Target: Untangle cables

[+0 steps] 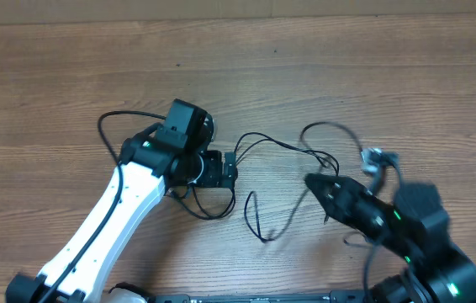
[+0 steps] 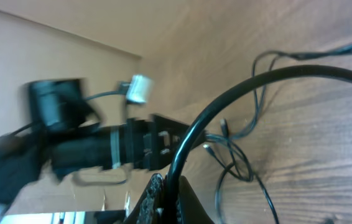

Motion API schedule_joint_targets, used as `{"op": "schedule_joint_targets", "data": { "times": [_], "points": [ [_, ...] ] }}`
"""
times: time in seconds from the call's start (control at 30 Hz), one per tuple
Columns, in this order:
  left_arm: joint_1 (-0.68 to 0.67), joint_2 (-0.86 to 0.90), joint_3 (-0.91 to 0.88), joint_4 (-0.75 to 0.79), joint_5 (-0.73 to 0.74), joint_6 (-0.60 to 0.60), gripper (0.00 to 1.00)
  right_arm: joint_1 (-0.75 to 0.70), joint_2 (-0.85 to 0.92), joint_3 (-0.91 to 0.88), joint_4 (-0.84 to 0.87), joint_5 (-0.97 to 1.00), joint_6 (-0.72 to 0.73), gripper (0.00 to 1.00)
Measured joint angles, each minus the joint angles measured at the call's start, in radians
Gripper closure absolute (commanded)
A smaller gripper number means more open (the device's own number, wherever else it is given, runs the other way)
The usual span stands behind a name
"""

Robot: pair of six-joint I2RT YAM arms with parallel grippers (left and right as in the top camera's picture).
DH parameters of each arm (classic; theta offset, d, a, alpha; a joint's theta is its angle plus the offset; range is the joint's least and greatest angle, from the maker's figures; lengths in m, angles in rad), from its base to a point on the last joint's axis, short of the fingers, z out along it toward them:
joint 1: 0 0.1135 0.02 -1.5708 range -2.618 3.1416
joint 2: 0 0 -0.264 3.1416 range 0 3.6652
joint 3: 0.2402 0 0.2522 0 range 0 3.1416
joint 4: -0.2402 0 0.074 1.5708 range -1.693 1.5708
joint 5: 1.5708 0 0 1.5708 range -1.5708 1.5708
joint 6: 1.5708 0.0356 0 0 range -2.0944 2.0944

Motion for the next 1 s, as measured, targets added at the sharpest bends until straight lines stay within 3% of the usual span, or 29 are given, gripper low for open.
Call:
{"op": "schedule_joint_targets", "data": {
  "times": [0.13,0.37,0.53,1.0],
  "points": [
    [0.000,0.066,0.000,0.088,0.203,-0.017,0.00,0.000,-0.072,0.001,-0.072,0.036,-0.088,0.96],
    [-0.056,0.121,0.000,0.218,0.511,-0.018,0.03,0.000,-0.064,0.003,-0.026,-0.001,-0.289,0.96],
    [-0.130,0.150,0.000,0.219,0.433,-0.054,0.14,0.000,-0.054,0.156,-0.021,0.039,-0.412,0.96],
    [-0.171,0.311,0.001,0.220,0.085,-0.190,0.16,0.000,0.076,0.759,-0.153,0.468,-0.599,0.96]
  ]
}}
